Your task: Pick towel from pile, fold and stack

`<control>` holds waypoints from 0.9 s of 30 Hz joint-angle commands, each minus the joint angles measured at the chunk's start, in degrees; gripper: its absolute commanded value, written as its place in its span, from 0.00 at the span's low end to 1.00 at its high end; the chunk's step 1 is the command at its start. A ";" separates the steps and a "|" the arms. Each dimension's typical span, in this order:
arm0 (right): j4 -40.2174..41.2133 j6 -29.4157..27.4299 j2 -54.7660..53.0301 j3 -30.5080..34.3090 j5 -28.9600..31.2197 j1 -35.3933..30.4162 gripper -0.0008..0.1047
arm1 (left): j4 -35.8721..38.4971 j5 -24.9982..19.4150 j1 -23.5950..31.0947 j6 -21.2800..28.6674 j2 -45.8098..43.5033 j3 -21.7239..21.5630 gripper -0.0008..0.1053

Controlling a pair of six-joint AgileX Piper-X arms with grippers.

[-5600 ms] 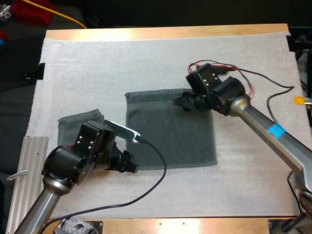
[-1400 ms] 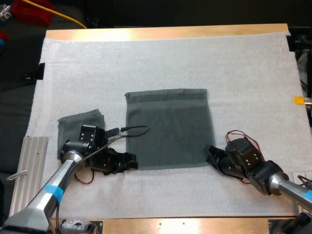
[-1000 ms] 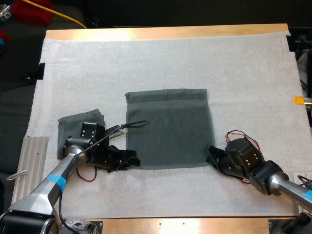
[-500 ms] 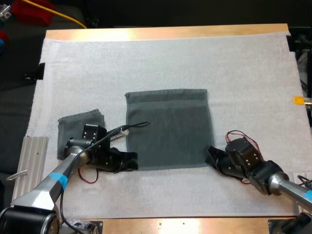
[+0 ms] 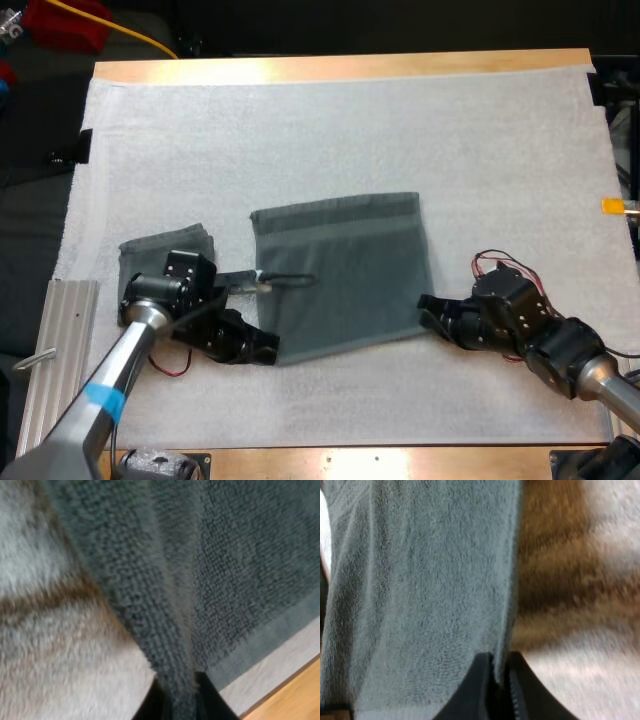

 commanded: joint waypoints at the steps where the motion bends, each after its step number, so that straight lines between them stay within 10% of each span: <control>1: 2.55 -1.18 -1.08 -0.58 -0.31 0.07 0.01 | 1.82 -2.07 -1.09 0.42 -0.79 -0.21 0.01; 12: 13.62 -3.39 -9.64 -0.67 -1.04 9.19 0.01 | 8.37 -5.33 -9.73 0.42 -6.62 -0.49 0.01; 27: -2.01 0.18 -7.73 -0.67 -0.12 3.21 0.01 | 0.51 11.17 0.69 -0.97 -4.39 -2.60 0.01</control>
